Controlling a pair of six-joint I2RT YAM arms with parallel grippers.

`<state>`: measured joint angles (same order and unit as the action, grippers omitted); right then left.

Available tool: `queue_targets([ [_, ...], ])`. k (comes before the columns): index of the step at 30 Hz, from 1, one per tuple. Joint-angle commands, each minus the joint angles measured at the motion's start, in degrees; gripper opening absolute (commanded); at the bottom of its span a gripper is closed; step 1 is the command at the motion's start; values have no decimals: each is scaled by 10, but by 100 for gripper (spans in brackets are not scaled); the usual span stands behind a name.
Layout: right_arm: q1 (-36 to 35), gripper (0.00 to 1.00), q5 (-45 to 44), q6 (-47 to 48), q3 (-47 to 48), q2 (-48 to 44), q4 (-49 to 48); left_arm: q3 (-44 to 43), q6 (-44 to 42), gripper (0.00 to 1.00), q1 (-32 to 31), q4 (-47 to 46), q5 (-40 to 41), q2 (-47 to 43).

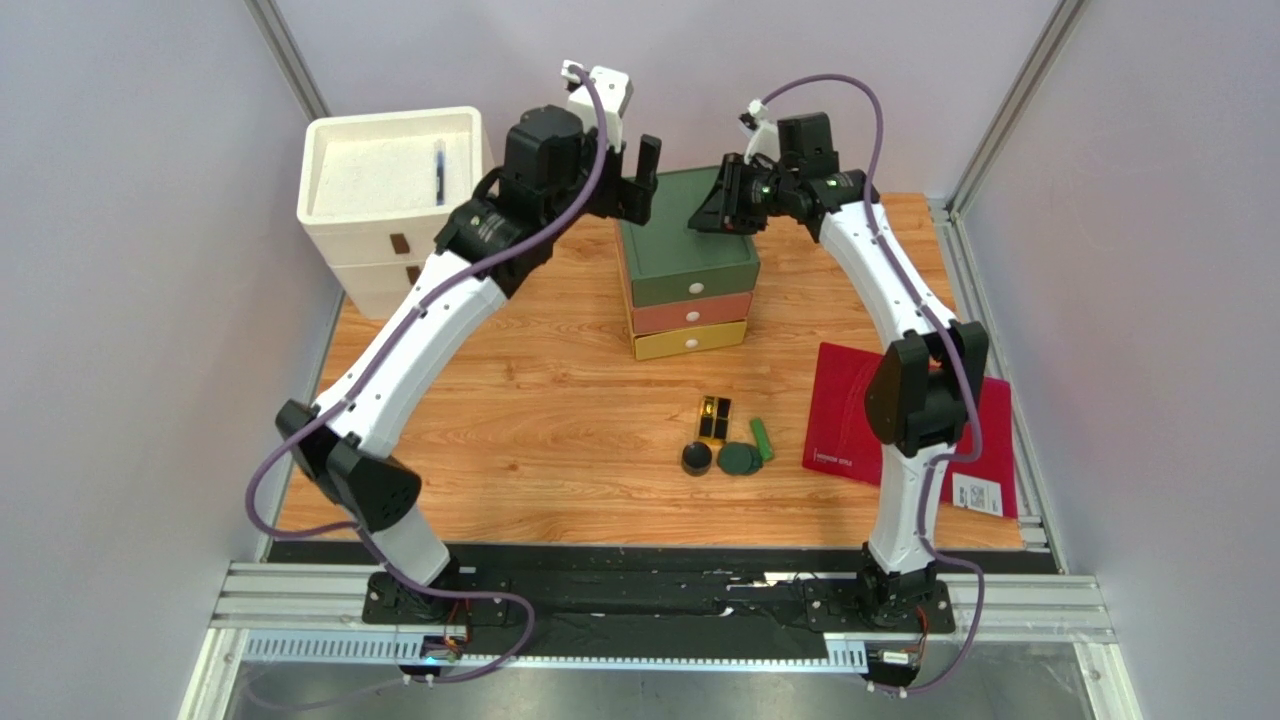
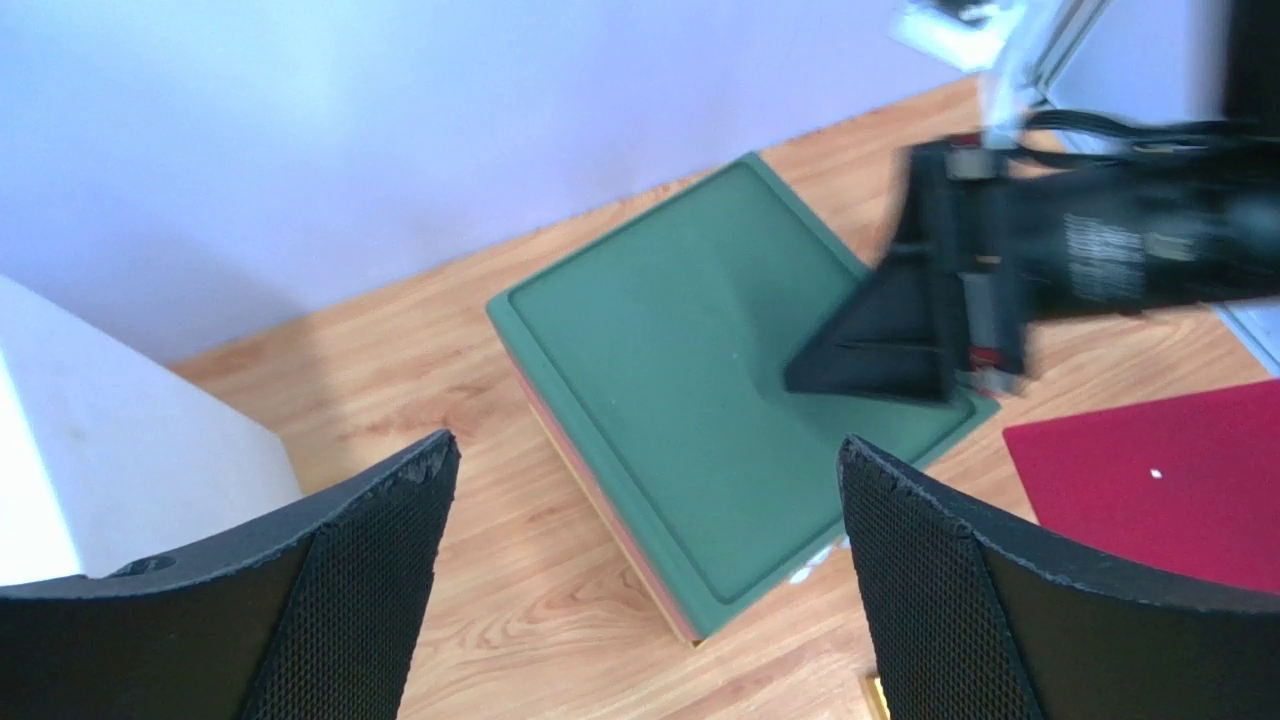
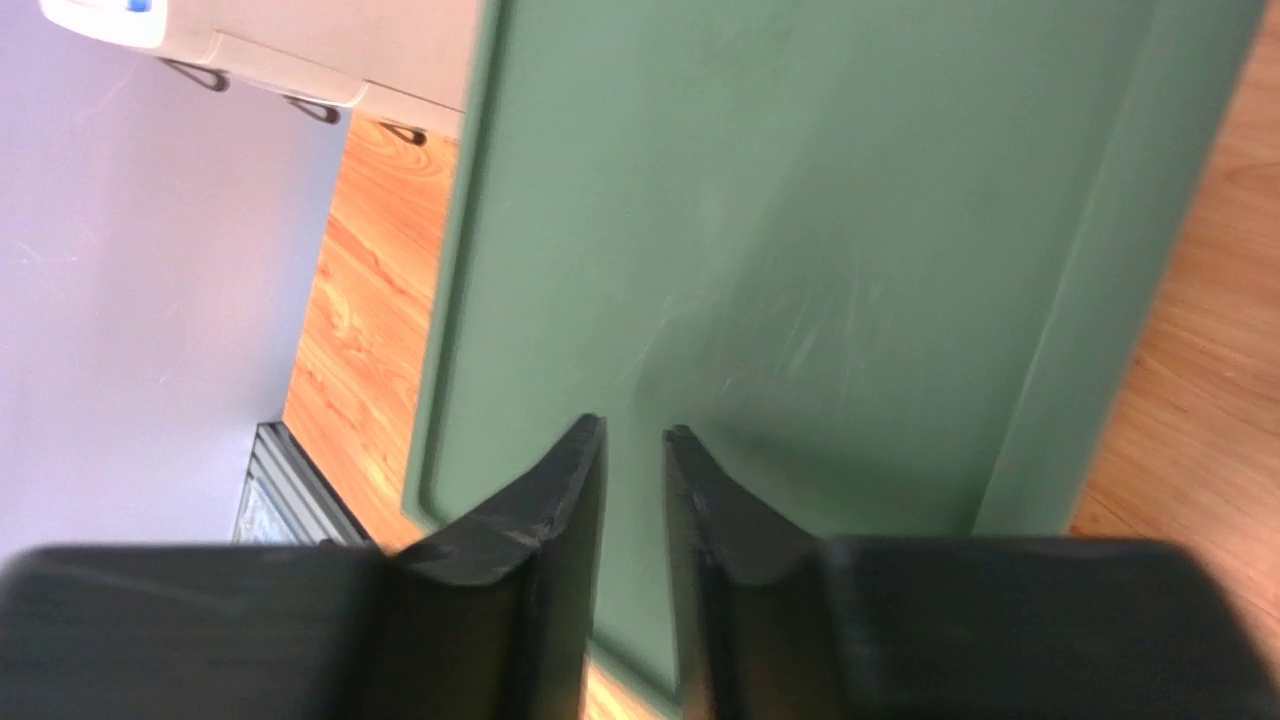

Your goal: Organize the makeup

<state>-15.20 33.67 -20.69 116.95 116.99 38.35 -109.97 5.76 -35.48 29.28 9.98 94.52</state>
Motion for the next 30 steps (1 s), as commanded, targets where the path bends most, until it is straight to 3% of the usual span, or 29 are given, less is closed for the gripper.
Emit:
queue_targets([
  [1, -2, 31, -43, 17, -72, -126, -35, -49, 56, 99, 44, 76, -135, 86],
  [6, -1, 39, -49, -5, -160, -229, -63, -75, 89, 93, 75, 66, -213, 141],
  [10, 10, 47, 12, -80, -259, -264, -95, -103, 103, 84, 83, 86, -249, 181],
  [13, 24, 51, 81, -154, -365, -278, -149, -107, 115, 80, 88, 80, -262, 196],
  [16, 38, 55, 143, -244, -468, -294, -291, -110, 118, 76, 89, 74, -269, 203],
  [19, 43, 59, 150, -297, -510, -301, -344, -112, 126, 67, 95, 75, -279, 208],
  [23, 44, 58, 159, -348, -562, -301, -405, -111, 124, 62, 97, 71, -276, 201],
  [25, 44, 57, 156, -355, -581, -300, -412, -115, 121, 57, 97, 68, -273, 198],
  [30, 44, 55, 163, -348, -575, -288, -386, -120, 109, 55, 97, 81, -254, 184],
])
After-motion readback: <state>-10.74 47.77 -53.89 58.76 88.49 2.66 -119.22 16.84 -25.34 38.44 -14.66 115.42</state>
